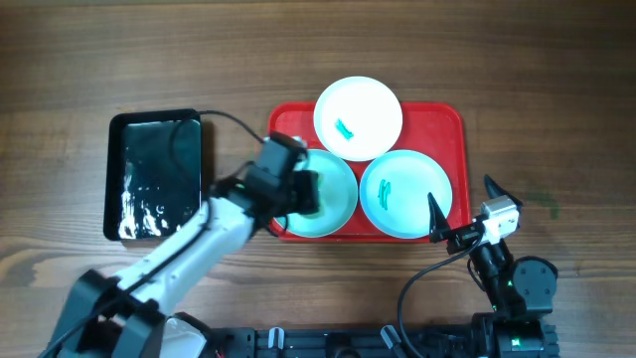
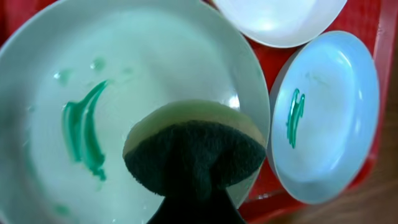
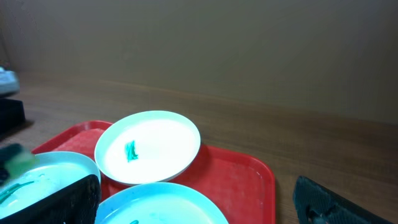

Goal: Clean dirty plates on tray and stack at the side
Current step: 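Carry the sponge with the left gripper onto the lower-left plate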

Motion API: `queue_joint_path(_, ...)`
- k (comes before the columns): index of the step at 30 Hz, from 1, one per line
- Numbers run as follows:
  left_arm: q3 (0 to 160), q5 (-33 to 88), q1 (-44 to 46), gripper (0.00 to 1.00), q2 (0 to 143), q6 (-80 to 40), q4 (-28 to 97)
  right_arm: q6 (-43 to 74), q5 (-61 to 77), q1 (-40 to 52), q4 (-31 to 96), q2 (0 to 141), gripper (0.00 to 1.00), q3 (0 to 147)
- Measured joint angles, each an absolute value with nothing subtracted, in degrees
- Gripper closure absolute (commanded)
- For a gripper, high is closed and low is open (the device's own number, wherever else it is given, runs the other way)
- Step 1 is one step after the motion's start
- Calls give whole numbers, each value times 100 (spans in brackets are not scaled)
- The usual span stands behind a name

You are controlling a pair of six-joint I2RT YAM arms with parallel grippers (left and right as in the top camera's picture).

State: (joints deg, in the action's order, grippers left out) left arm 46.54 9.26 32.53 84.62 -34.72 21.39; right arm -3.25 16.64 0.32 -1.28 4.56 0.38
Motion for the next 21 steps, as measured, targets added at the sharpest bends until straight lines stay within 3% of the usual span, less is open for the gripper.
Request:
queue_joint_path(5,4633,-357,3964,96,9539,-3896,1096,-325,1664,32,-130,456,0,38)
queue_joint_path(8,4635,-611,3990,77,9743,-4005,956,-325,1664,32,-128,456,1,38)
queue_joint_path(11,4639,-788,4005,39,9749,-4051,908,-325,1664,32,-128,456,0,38)
queue_joint_path(16,4672,-919,4003,27,9636,-4066,941,-327,1667,32,-217,456,0,38)
queue_joint_path(18,4668,-919,3992,13,9373,-4062,996,-268,1699,32,-440,462,0,36)
queue_joint_path(21,4668,-919,3841,0,8326,-4095,1046,390,2106,32,-1181,462,0,36)
